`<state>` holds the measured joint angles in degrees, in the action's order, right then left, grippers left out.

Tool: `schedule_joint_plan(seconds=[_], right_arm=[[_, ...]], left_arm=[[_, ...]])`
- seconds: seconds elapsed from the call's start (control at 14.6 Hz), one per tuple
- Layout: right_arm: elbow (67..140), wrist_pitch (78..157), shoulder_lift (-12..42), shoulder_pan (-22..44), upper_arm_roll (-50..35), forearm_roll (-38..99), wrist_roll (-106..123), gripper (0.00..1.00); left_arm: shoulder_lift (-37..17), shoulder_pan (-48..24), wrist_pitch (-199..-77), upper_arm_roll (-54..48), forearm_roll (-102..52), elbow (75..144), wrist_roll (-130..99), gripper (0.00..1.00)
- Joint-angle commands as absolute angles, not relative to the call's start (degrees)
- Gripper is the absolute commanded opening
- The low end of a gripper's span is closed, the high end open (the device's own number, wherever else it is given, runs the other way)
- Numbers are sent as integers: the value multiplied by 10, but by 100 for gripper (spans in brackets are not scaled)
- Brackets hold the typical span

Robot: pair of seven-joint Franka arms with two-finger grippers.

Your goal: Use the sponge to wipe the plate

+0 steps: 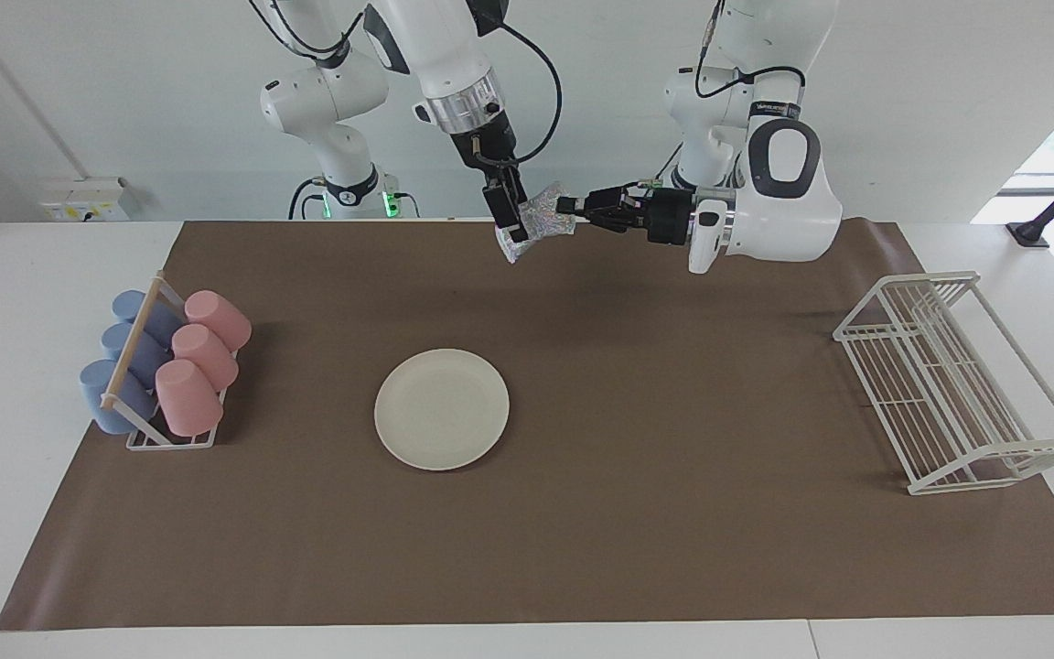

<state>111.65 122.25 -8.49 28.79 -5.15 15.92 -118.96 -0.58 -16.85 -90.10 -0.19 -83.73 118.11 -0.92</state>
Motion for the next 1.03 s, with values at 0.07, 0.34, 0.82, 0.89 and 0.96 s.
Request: schedule_joint_plan(seconds=[0.07, 0.34, 0.82, 0.89, 0.96], right_arm=[[1132, 1236, -97, 273, -55, 194, -1202, 100], [1136, 1253, -98, 279, -55, 204, -1212, 67], [1137, 1258, -98, 287, -55, 204, -1202, 0], [1136, 1258, -98, 287, -55, 204, -1202, 0], [1136, 1256, -98, 286, -55, 204, -1201, 0]], left_arm=[[-11, -161, -881, -1, -839, 1171, 1, 0], [-11, -161, -875, -1, -838, 1171, 6, 0], [-11, -159, -870, -1, -826, 1171, 8, 0], [-11, -159, -870, -1, -825, 1171, 8, 0], [-11, -159, -870, -1, -825, 1171, 8, 0]])
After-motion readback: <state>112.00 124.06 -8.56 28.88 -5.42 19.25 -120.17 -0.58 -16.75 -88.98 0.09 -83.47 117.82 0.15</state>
